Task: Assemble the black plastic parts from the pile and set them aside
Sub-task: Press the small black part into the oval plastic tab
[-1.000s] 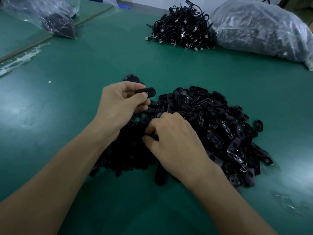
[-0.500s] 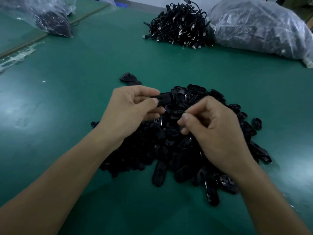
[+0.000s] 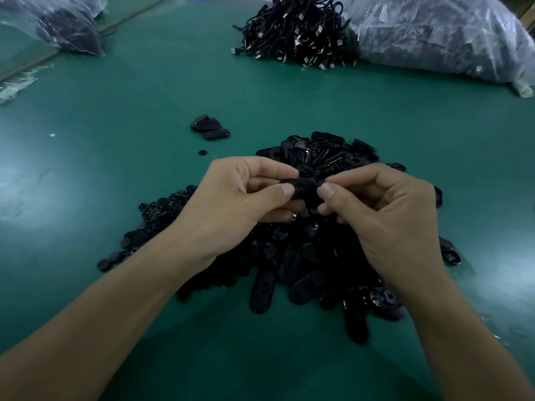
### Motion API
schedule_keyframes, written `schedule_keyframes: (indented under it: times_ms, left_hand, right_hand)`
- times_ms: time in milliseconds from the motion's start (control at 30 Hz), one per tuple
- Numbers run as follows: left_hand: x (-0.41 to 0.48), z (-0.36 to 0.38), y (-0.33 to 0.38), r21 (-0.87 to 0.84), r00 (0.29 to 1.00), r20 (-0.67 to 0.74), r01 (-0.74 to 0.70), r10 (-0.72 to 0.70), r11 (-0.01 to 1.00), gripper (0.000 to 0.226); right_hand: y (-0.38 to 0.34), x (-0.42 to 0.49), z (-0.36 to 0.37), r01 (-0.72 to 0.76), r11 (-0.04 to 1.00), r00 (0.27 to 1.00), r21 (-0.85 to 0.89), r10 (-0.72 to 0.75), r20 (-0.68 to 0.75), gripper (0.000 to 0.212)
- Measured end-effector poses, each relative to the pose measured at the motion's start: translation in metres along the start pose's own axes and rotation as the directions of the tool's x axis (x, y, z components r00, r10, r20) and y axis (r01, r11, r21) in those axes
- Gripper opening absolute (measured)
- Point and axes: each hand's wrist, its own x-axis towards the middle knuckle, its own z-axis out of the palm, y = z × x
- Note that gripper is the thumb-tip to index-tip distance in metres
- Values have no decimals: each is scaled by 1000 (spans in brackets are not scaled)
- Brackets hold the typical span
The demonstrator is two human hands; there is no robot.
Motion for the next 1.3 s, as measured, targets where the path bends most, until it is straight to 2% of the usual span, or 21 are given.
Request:
schedule_keyframes:
  times_ms: [200, 433, 600, 867, 1067, 1200, 1300]
  left_hand:
    - [1, -1, 1, -140, 999, -10, 39, -40, 989, 17]
    - [0, 0, 4, -238, 997, 58, 55, -42, 970, 32]
    - [-1, 0, 2, -126, 996, 79, 54, -44, 991, 25]
    - [-1, 2, 2, 16, 999, -8, -32, 32, 999, 14]
    - [-1, 0, 2, 149, 997, 62, -50, 41, 988, 25]
    - [-1, 2, 3, 120, 997, 2, -81, 82, 990, 19]
    - [-2, 4, 2, 16, 998, -40, -49, 50, 999, 14]
  right_hand:
    - [1, 2, -2, -96, 982, 995, 164, 97, -1, 23]
    - [-2, 1, 0, -204, 930, 979, 306, 201, 44, 12]
    - [-5, 0, -2, -168, 948, 985, 271, 170, 16, 11]
    - [-6, 0, -1, -140, 960, 990, 243, 137, 30, 11]
    - [-6, -1, 2, -116, 972, 993, 205, 109, 44, 12]
    - [-7, 0, 2, -82, 980, 997, 179, 79, 26, 15]
    - [-6, -2, 3, -100, 978, 994, 185, 93, 48, 14]
